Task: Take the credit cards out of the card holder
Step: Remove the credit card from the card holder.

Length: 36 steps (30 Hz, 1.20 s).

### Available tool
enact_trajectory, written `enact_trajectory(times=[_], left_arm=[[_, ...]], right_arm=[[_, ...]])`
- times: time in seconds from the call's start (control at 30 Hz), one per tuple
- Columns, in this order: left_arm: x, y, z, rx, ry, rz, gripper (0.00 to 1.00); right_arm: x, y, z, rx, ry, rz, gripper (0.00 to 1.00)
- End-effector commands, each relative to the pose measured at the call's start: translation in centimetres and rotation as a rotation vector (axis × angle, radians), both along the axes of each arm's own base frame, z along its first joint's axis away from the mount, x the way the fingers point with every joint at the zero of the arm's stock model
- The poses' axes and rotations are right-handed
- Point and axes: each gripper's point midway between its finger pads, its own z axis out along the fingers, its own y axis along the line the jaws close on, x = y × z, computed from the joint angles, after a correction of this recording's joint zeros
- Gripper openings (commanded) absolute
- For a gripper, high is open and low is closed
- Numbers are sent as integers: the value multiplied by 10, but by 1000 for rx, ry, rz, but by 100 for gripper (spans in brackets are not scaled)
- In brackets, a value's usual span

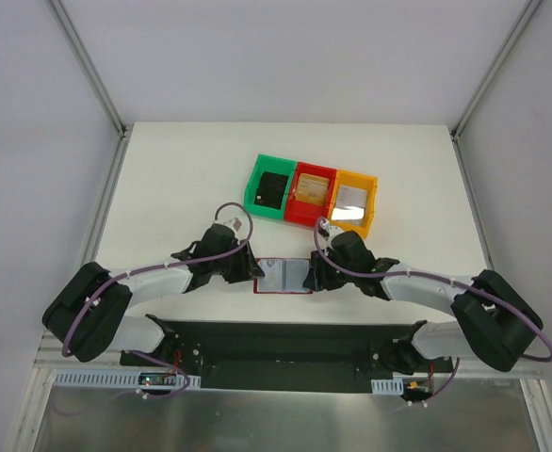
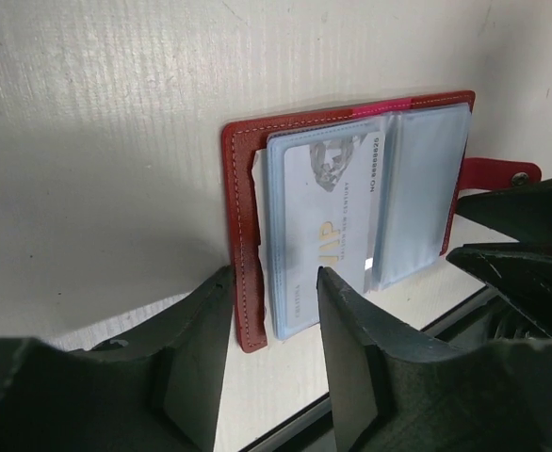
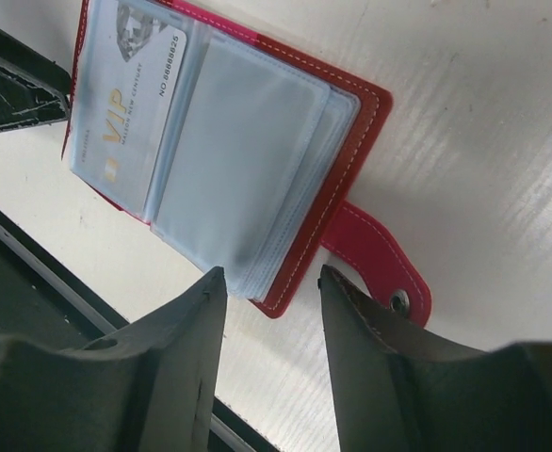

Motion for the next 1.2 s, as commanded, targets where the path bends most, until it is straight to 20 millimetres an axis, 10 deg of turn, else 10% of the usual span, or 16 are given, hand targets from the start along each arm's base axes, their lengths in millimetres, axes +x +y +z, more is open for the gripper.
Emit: enact_trajectory(times=[0.0, 0.37, 0.43, 0.63, 0.97, 1.17], left_arm=[[3, 3, 13, -1, -44, -13, 45], [16, 40, 50, 8, -238, 186, 68], [20, 49, 53, -23, -234, 278, 91], [14, 47, 65, -125, -229, 245, 99], [4, -12, 80, -300, -221, -51, 41], [7, -15, 63, -287, -191, -41, 30]], right_arm=[[3, -13, 12, -29, -30, -35, 50], [32, -39, 85, -316, -330, -10, 59], [40, -41, 95, -428, -415, -30, 61], [47, -33, 102, -418, -393, -140, 99], [36, 33, 90, 35, -187, -25, 87], [35, 60, 88, 175, -149, 1, 80]])
